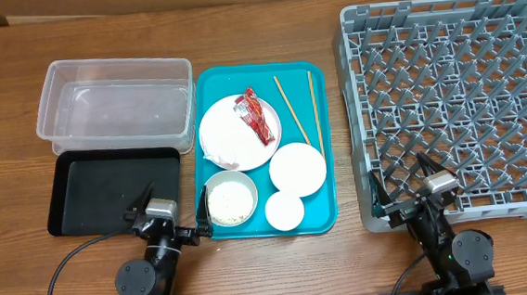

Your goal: Sort waste into correct bins and load items into the dishwasher

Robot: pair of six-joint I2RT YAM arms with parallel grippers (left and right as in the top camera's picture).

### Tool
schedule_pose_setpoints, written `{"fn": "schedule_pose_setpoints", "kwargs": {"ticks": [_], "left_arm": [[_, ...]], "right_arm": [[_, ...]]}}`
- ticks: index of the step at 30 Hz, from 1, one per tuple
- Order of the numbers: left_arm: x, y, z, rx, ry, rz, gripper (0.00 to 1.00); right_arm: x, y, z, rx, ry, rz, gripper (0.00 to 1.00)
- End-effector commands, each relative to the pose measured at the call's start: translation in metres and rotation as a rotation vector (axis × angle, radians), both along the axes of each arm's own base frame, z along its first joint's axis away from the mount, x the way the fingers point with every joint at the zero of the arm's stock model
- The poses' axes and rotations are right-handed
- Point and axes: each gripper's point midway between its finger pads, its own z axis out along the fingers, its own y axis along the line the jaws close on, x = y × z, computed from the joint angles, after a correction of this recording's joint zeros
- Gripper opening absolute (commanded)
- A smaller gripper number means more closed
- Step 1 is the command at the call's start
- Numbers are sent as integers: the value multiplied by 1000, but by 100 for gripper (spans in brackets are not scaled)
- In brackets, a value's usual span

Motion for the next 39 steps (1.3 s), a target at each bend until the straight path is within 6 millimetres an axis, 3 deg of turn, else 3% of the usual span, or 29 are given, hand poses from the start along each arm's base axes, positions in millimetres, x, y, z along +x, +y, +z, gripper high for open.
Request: {"fn": "schedule_pose_setpoints", "kwargs": {"ticks": [1, 39], "left_arm": [[0, 0, -1, 15, -2, -3, 100], [0, 0, -1, 15, -2, -3, 100]], "right_arm": [[-1, 2, -1, 4, -5, 9, 100], [-1, 2, -1, 4, -5, 9, 100]]}}
